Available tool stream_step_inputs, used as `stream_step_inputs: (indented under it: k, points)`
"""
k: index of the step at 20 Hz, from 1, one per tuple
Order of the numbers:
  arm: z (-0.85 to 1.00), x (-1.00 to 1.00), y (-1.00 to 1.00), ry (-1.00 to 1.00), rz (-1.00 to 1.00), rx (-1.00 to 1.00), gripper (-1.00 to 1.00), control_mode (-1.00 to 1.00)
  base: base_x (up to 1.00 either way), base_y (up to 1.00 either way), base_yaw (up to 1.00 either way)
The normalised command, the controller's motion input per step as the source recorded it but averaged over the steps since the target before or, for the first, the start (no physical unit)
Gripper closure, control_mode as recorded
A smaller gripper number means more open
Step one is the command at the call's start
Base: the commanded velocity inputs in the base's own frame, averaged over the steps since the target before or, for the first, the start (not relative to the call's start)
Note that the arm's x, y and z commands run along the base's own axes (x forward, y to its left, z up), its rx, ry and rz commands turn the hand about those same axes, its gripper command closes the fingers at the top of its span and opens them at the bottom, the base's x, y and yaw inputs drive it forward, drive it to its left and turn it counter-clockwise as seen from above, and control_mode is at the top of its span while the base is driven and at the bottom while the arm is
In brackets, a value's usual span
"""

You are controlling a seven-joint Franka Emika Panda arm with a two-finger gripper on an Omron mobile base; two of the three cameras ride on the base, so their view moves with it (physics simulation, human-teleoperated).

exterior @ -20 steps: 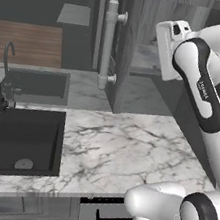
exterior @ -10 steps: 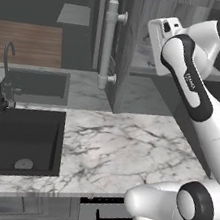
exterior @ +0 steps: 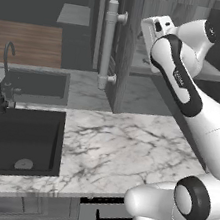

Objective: There is a bowl on the dining counter. Grab a lemon wedge from the fridge and place it in the bowl. Then get the liquor bottle and glass cup from the cabinet and place them next to the bowl.

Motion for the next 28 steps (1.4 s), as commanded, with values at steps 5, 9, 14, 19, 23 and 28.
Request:
stream_step_inputs:
  k: [5, 9, 14, 19, 23, 28]
  points:
    - [0.00, 0.31, 0.01, 0.00, 0.00, 0.00, -1.00, -1.00, 0.00, 0.00, 0.00]
    - [0.00, 0.37, 0.00, 0.00, 0.00, 0.00, -1.00, -1.00, 0.00, 0.00, 0.00]
    - [0.00, 0.34, 0.00, 0.00, 0.01, 0.00, -1.00, -1.00, 0.00, 0.00, 0.00]
    - [0.00, 0.26, 0.00, 0.00, 0.02, 0.00, -1.00, -1.00, 0.00, 0.00, 0.00]
    - [0.00, 0.25, 0.00, 0.00, 0.02, 0.00, -1.00, -1.00, 0.00, 0.00, 0.00]
    - [-0.01, 0.16, 0.06, 0.00, 0.02, 0.00, -1.00, -1.00, 0.00, 0.00, 0.00]
